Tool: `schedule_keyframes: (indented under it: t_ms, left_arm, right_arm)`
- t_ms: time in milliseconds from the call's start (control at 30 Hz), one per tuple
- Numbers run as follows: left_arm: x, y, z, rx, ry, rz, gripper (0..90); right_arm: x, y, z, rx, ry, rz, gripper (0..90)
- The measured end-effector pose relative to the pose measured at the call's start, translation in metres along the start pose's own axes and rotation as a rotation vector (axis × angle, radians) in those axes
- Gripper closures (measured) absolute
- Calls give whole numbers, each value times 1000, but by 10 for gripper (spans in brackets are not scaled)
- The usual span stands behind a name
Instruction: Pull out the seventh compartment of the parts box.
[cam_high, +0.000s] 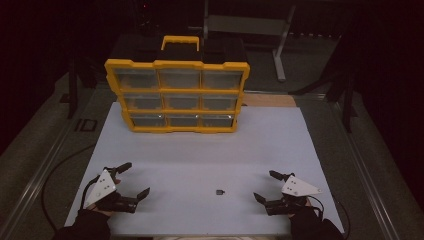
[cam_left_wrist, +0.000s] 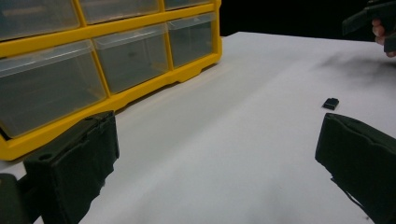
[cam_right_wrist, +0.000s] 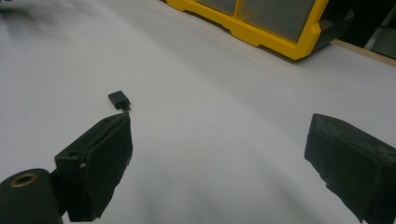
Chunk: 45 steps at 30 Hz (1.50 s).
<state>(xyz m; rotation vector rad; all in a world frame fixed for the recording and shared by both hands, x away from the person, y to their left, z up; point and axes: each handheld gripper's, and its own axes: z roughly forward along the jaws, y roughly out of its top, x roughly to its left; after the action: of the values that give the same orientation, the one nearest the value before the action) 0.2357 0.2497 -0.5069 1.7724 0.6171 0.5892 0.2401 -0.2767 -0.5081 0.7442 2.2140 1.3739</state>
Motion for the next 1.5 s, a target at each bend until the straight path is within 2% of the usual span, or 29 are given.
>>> schedule_keyframes:
  t_ms: [233, 433, 500, 567, 633, 733, 800, 867, 933, 1167, 1267, 1400, 1467, 1500]
  left_arm:
    - [-2, -1, 4, 32, -11, 14, 0]
    - [-3, -2, 4, 56, -7, 20, 0]
    - [-4, -1, 4, 62, -1, 23, 0]
    - [-5, -1, 4, 70, 2, 23, 0]
    - [-5, -2, 4, 79, 0, 24, 0]
    - [-6, -1, 5, 80, -3, 29, 0]
    - [-6, -1, 4, 87, -1, 32, 0]
    - [-7, 0, 4, 102, 5, 36, 0]
    - [-6, 2, 4, 101, 16, 33, 0]
    - [-3, 10, 2, 107, 29, 15, 0]
    - [-2, 16, 0, 98, 32, 18, 0]
    - [0, 28, -3, 105, 11, 40, 0]
    - [2, 36, -4, 120, 6, 35, 0]
    - [3, 39, -4, 125, -13, 34, 0]
  right_arm:
    - [-1, -2, 0, -4, -6, 0, 81]
    - [-2, -3, 1, -4, -21, -33, 81]
    - [-3, -6, 0, -3, -20, -20, 81]
    - [-5, -5, -1, -7, -50, 2, 81]
    - [-6, -3, -1, -3, -112, 2, 81]
    - [-5, -2, 0, 50, -174, -4, 81]
    - [-6, -2, 2, 90, -183, 4, 81]
    - [-5, -2, 4, 108, -177, 20, 81]
    - [-4, -1, 5, 116, -198, 13, 81]
    - [-4, -1, 6, 129, -176, 41, 81]
    - [-5, -1, 5, 105, -167, 47, 81]
    - [-5, -1, 4, 87, -154, 45, 81]
    - [-5, -1, 5, 93, -143, 40, 81]
    - [-5, -1, 5, 95, -141, 39, 81]
